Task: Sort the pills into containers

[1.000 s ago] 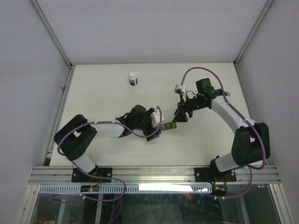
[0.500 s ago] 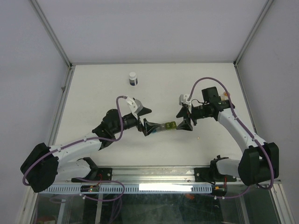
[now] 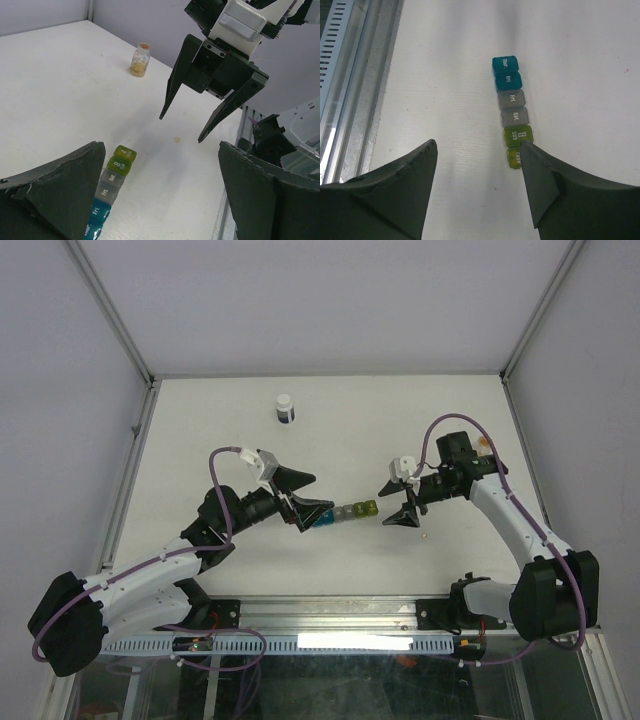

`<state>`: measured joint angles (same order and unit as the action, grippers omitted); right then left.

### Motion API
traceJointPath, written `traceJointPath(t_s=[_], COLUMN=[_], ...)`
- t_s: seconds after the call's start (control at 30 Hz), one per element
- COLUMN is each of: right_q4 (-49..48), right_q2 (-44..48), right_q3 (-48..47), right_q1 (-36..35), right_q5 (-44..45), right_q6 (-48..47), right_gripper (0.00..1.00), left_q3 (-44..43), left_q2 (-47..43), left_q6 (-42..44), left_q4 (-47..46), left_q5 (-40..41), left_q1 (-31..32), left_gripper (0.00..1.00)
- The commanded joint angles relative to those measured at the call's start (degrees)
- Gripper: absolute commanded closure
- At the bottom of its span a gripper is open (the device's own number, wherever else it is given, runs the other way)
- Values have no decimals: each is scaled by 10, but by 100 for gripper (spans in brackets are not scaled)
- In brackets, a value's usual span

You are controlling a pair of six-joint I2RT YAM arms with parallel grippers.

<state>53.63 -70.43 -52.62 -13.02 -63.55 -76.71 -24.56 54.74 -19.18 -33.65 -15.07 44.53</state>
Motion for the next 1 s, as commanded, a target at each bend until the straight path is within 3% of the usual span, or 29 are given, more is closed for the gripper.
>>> traceJointPath(t_s=[0.0,0.33,0.47,0.63,0.77,0.87,0.93,0.97], right_q4=[13,51,57,-5,-43,-59,-76,-87], right_q2=[19,21,22,23,31,38,42,46], right_q3=[-3,-27,-67,-195,-281,-330,-352,-361], right_q1=[13,34,37,36,46,57,64,66], right_q5=[-30,-37,-15,101,184,199,221,245], right_q6=[-30,-39,14,276,413,486,545,579], right_gripper=[31,31,32,32,30,20,4,1], left_q3=[-6,6,-8,-73,-168,-253,-294,-310], left_q2=[-16,-71,-95,-111,-82,-59,-49,-46], left_q6=[-17,-13,-11,7,15,17,20,22], left_q4=[-19,-16,-5,61,144,207,247,259], left_q5=[18,50,51,55,45,39,38,38], left_q1=[-4,-4,-5,-15,-24,-25,-24,-25], left_gripper=[1,1,1,1,1,1,1,1])
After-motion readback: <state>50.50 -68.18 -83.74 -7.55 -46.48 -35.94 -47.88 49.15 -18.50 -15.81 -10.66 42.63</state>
